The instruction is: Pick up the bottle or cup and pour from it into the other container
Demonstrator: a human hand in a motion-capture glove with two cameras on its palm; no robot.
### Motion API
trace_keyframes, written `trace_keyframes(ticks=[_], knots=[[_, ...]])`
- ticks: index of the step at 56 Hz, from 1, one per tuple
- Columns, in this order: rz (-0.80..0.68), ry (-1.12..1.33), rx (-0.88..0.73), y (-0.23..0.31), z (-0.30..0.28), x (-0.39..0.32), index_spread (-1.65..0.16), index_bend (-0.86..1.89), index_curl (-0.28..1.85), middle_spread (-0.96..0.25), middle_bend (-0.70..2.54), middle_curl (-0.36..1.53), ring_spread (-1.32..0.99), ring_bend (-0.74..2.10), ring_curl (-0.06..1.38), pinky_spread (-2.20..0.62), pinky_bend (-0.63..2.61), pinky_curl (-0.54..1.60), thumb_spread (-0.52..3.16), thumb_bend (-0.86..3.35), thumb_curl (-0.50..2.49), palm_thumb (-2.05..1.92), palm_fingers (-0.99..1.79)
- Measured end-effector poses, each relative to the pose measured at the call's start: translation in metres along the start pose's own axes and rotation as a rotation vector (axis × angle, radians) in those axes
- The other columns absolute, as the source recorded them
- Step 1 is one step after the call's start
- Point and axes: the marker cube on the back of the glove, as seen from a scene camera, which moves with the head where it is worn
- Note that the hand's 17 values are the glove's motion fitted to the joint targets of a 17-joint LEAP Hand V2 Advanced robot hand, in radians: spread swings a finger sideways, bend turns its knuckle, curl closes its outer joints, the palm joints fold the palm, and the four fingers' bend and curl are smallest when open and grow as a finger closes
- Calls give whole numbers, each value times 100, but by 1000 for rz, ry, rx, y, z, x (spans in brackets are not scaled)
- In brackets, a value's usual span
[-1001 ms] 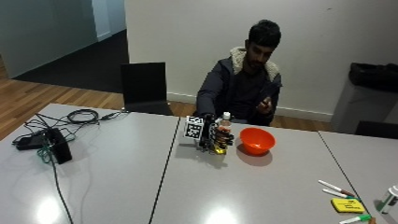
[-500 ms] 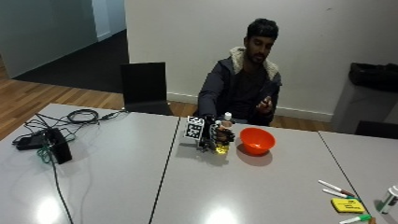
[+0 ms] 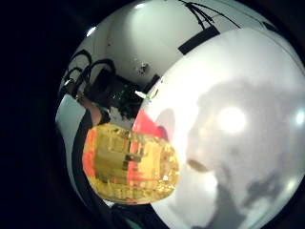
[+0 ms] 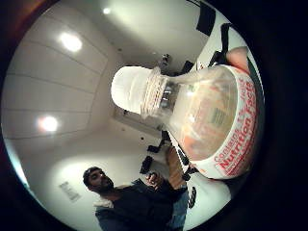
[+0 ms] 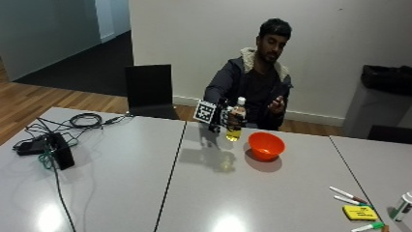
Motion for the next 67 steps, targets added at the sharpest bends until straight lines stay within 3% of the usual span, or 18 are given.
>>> trace_keyframes(ticks=[6, 10, 14, 20, 25, 30, 33, 48, 67], knots=[[40, 86, 138, -28, -2, -41, -30, 13, 32, -27, 31, 41, -20, 57, 37, -18, 55, 35, 57, -4, 41, 87, 124], [81, 212, 5, -18, -5, -64, -30, 14, 32, -27, 31, 41, -19, 57, 37, -18, 54, 35, 57, -4, 41, 87, 124], [0, 405, 3, -19, 0, -77, -30, 13, 32, -27, 31, 41, -19, 57, 37, -18, 54, 35, 57, -4, 41, 87, 124], [68, 699, -131, -13, 10, -100, -30, 13, 32, -27, 31, 41, -19, 57, 37, -18, 55, 36, 58, -4, 41, 87, 124], [166, 911, 8, -28, 37, -109, -30, 13, 32, -27, 31, 41, -20, 57, 37, -19, 55, 36, 58, -4, 41, 86, 124], [-32, 1050, -204, -24, 46, -111, -30, 13, 32, -27, 31, 41, -20, 57, 37, -19, 55, 36, 58, -4, 41, 86, 125], [-93, 1144, -253, -28, 54, -110, -29, 13, 32, -27, 31, 41, -20, 58, 37, -20, 56, 36, 59, -4, 41, 86, 125], [-175, 1658, -506, -37, 105, -101, -30, 13, 32, -26, 30, 41, -20, 58, 37, -23, 57, 36, 60, -4, 41, 86, 126], [-344, 2054, -705, -51, 147, -87, -30, 14, 32, -27, 30, 41, -20, 58, 37, -24, 56, 37, 60, -4, 41, 86, 126]])
